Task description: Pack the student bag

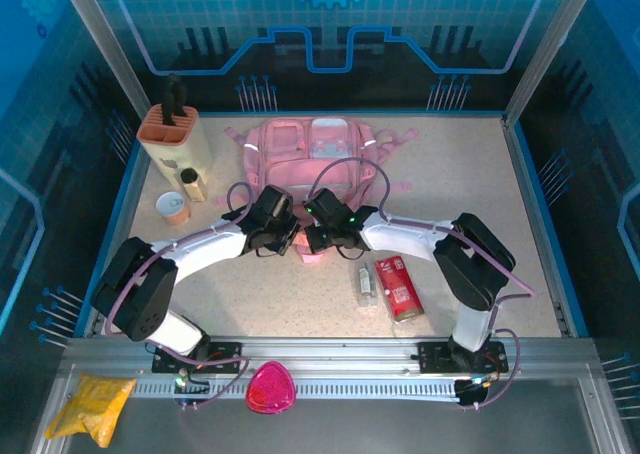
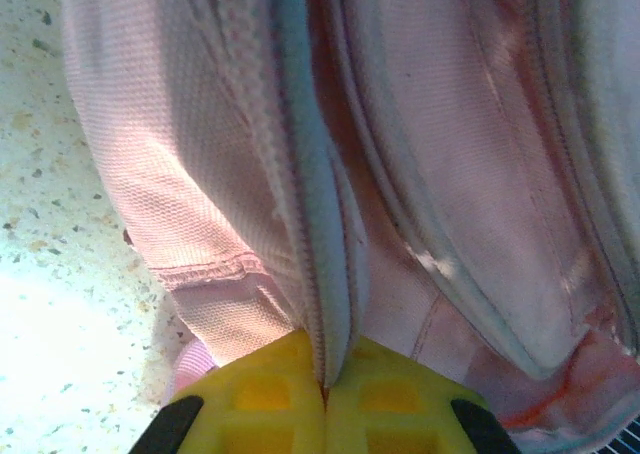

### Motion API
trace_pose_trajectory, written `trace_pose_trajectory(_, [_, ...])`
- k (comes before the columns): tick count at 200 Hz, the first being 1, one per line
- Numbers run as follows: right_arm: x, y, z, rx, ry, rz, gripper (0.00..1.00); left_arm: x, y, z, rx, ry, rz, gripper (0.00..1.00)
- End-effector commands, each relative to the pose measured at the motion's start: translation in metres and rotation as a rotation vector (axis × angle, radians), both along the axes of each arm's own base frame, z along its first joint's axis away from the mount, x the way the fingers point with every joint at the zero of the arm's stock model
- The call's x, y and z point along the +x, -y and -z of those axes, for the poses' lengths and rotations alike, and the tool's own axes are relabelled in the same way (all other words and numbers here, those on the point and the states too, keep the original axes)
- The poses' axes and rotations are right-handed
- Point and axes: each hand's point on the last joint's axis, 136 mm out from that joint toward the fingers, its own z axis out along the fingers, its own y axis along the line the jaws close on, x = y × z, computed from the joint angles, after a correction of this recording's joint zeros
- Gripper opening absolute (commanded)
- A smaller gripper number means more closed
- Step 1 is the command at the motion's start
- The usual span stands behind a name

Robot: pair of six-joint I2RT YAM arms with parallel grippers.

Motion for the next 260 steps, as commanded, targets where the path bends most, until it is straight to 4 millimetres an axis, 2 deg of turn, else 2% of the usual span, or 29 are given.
trace_pose_trajectory(1, [0.001, 0.045, -0.008, -0.133, 0.048, 0.124, 0.0, 0.004, -0.013, -0.025, 0.046, 0.067, -0.003, 0.0])
trace_pose_trajectory(46, [-0.008, 0.104, -0.005, -0.26, 0.046, 0.208, 0.0, 0.001, -0.058, -0.031, 0.092, 0.068, -0.02, 0.0])
trace_pose_trajectory(75, [0.006, 0.129, -0.003, -0.275, 0.042, 0.26, 0.0, 0.003, -0.095, -0.028, 0.14, 0.048, -0.03, 0.0])
trace_pose_trajectory(89, [0.011, 0.119, -0.006, -0.264, 0.053, 0.231, 0.0, 0.007, -0.113, -0.03, 0.162, 0.055, -0.041, 0.0])
trace_pose_trajectory(106, [0.004, 0.077, -0.009, -0.185, 0.037, 0.124, 0.0, 0.013, -0.13, -0.035, 0.199, 0.063, -0.025, 0.0])
trace_pose_trajectory(116, [0.0, 0.056, -0.01, -0.164, 0.042, 0.079, 0.0, 0.016, -0.134, -0.039, 0.209, 0.064, -0.015, 0.0])
trace_pose_trajectory(130, [-0.004, 0.034, -0.007, -0.126, 0.025, 0.038, 0.0, 0.016, -0.128, -0.046, 0.19, 0.078, 0.011, 0.0])
trace_pose_trajectory(136, [-0.005, 0.026, -0.007, -0.103, 0.017, 0.027, 0.0, 0.015, -0.123, -0.049, 0.163, 0.087, 0.019, 0.1])
trace_pose_trajectory(151, [-0.006, 0.018, -0.008, -0.072, 0.01, 0.022, 0.0, 0.004, -0.109, -0.054, 0.1, 0.113, 0.023, 0.42])
trace_pose_trajectory(160, [-0.007, 0.016, -0.008, -0.06, 0.007, 0.016, 0.0, -0.007, -0.101, -0.058, 0.079, 0.121, 0.011, 0.5])
trace_pose_trajectory(173, [-0.008, 0.016, -0.006, -0.06, 0.002, 0.013, 0.0, -0.028, -0.084, -0.054, 0.04, 0.107, -0.022, 0.54])
trace_pose_trajectory(183, [-0.009, 0.018, -0.003, -0.071, -0.003, 0.013, 0.0, -0.035, -0.065, -0.054, -0.017, 0.137, -0.026, 0.58])
trace_pose_trajectory(198, [-0.009, 0.02, 0.001, -0.073, -0.007, 0.015, 0.0, -0.046, -0.04, -0.044, -0.09, 0.105, -0.043, 0.62])
trace_pose_trajectory(216, [-0.01, 0.02, 0.005, -0.07, -0.016, 0.014, 0.0, -0.045, -0.011, -0.04, -0.132, 0.088, -0.026, 0.67])
trace_pose_trajectory(241, [-0.008, 0.022, 0.009, -0.063, -0.017, 0.019, 0.0, -0.031, 0.014, -0.032, -0.103, 0.067, -0.025, 0.77])
trace_pose_trajectory(260, [-0.006, 0.024, 0.01, -0.061, -0.014, 0.022, 0.0, -0.024, 0.014, -0.01, -0.043, -0.015, -0.069, 0.77])
